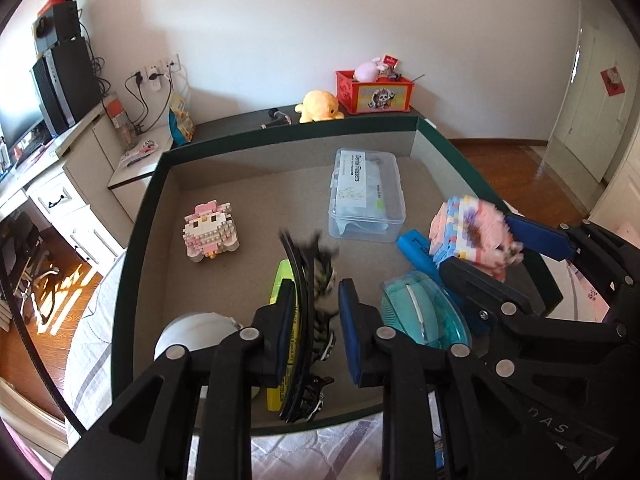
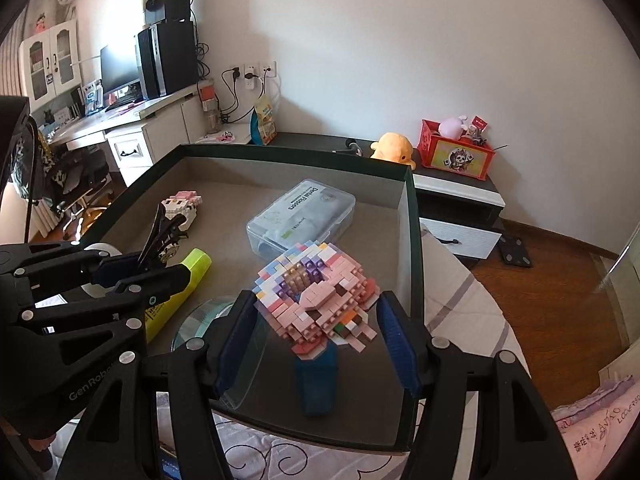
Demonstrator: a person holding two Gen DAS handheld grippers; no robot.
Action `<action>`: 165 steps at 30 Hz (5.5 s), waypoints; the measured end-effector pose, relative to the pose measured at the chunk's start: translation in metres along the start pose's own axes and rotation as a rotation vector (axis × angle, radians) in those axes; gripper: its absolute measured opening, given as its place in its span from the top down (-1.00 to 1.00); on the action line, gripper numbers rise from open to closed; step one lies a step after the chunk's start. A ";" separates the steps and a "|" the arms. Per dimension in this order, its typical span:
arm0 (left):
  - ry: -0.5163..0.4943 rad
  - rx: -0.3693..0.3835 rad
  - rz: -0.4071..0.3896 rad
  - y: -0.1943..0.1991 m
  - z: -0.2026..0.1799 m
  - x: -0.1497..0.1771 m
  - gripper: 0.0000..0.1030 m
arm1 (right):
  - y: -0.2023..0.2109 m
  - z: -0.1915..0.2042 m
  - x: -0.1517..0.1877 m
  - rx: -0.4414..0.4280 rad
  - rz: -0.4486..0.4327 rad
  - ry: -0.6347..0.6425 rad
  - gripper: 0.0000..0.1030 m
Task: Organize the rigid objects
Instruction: 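Carry comb and pixel-block figure into the pink box and open both tools, then withdraw both tools and reach toward the white adapter and glass cup, then grasp the white power adapter with the left tool while the right tool grasps the clear glass cup, then carry adapter and glass cup into the pink box and release both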
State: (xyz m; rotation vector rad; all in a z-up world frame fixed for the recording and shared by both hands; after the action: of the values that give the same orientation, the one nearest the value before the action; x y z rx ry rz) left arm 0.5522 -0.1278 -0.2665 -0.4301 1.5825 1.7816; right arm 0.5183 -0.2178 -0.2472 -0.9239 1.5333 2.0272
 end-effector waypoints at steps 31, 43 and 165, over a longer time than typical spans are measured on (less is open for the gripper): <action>0.278 -0.296 -0.557 0.353 0.091 0.162 -1.00 | 0.314 0.170 0.091 0.034 -0.488 0.111 -1.00; 0.290 -0.318 -0.590 0.378 0.090 0.175 -1.00 | 0.340 0.186 0.110 0.027 -0.505 0.119 -1.00; 0.089 -0.119 -0.030 -0.004 0.063 -0.003 -0.26 | -0.030 0.031 -0.026 -0.157 -0.028 0.000 -0.04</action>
State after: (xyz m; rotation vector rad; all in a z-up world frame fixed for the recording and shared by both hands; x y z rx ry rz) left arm 0.5699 -0.0683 -0.2556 -0.5940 1.5270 1.8627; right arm 0.5491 -0.1779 -0.2429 -0.9979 1.3682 2.1520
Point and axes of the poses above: each gripper's, at about its wrist camera, not at the fingertips, and y roughly against the way its jaws point, z to its left, x to its underside, the point moved 8 cm from there along -y, roughly the way its jaws point, and after that the axes turned 13 degrees about -x, right-handed, at the moved point
